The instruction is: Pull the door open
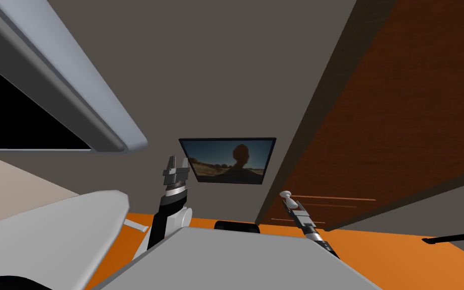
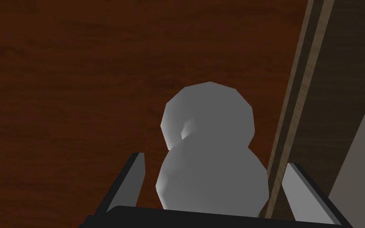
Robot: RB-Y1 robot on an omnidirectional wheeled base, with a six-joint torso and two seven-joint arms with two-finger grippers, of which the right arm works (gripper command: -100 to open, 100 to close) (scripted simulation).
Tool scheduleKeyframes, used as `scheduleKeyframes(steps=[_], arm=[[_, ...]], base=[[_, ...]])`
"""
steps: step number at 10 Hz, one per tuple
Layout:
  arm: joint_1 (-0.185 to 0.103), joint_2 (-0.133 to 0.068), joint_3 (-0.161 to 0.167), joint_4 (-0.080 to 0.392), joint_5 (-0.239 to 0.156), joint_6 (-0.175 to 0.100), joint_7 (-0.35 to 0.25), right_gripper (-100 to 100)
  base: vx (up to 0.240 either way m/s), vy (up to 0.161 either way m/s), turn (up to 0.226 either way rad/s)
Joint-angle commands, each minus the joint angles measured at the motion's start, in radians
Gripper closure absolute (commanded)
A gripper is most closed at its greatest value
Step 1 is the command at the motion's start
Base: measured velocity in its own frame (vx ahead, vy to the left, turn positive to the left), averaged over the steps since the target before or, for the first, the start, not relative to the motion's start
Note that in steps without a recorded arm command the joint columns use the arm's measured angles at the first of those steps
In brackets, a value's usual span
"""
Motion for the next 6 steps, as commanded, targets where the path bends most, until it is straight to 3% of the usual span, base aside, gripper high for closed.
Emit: scheduleKeyframes(steps=[1, 6], arm=[[0.001, 0.001, 0.001, 0.000, 0.000, -0.001, 0.002, 100], [0.001, 0.001, 0.001, 0.000, 0.000, -0.001, 0.002, 100]], base=[[-0.017, -0.002, -0.027], [-0.006, 0.001, -0.001]])
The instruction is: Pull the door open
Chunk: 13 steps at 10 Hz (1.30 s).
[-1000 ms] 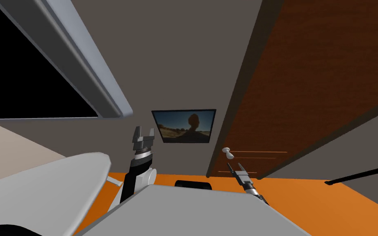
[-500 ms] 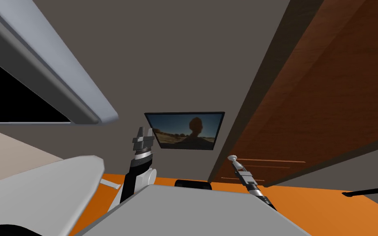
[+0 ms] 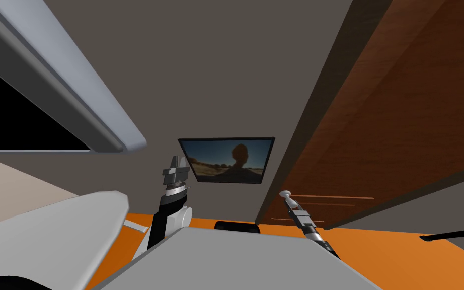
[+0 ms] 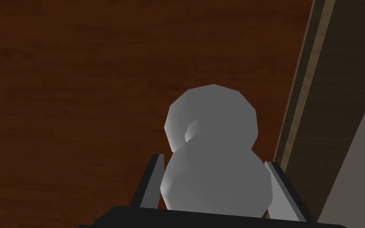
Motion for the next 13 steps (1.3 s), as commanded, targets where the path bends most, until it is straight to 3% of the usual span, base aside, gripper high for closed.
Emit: scheduleKeyframes(steps=[1, 13], arm=[[-0.004, -0.001, 0.008, 0.002, -0.013, 0.003, -0.030, 100], [-0.035, -0.007, 0.075, 0.017, -0.127, 0.030, -0.300, 100]], base=[[-0.037, -0.017, 0.045], [-0.063, -0.019, 0.046]])
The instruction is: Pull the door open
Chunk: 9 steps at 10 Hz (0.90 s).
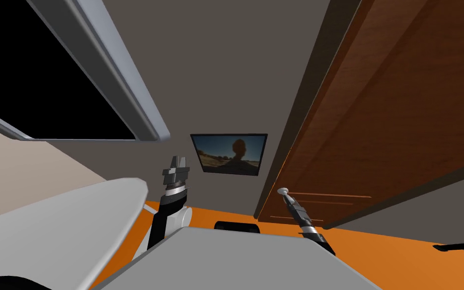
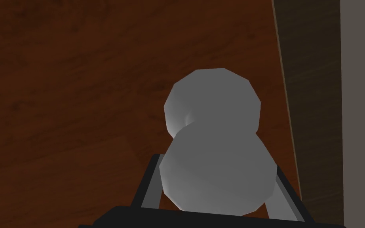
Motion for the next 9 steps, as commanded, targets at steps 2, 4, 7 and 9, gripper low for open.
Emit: scheduleKeyframes(steps=[2, 4, 7, 9], arm=[[-0.007, 0.004, 0.024, 0.008, -0.030, 0.004, -0.074, 100], [-0.011, 0.003, 0.032, 0.010, -0.045, 0.008, -0.121, 100], [-0.020, 0.001, 0.051, 0.015, -0.077, 0.015, -0.194, 100], [-0.025, 0.000, 0.061, 0.017, -0.094, 0.019, -0.237, 100]], base=[[-0.044, -0.014, 0.040], [-0.041, -0.015, 0.033], [-0.044, -0.019, 0.046], [-0.047, -0.023, 0.041]])
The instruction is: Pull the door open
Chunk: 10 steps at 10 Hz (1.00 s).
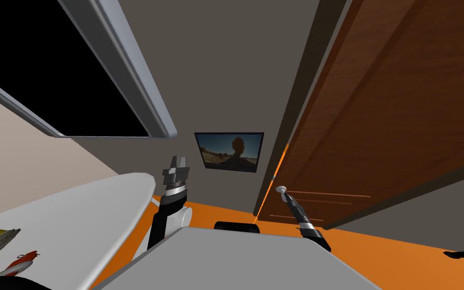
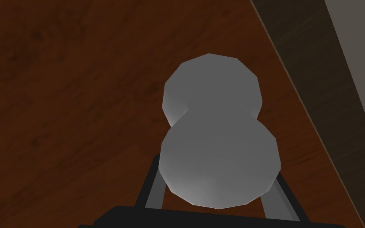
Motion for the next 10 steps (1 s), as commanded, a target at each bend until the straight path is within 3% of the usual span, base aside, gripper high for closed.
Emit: scheduleKeyframes(steps=[1, 6, 10], arm=[[-0.015, 0.005, 0.021, 0.028, -0.017, -0.008, -0.050, 100], [-0.025, 0.003, 0.042, 0.033, -0.052, 0.001, -0.134, 100], [-0.041, 0.000, 0.075, 0.040, -0.109, 0.014, -0.248, 100]], base=[[-0.044, -0.022, 0.071], [-0.034, -0.014, 0.032], [-0.044, -0.025, 0.053]])
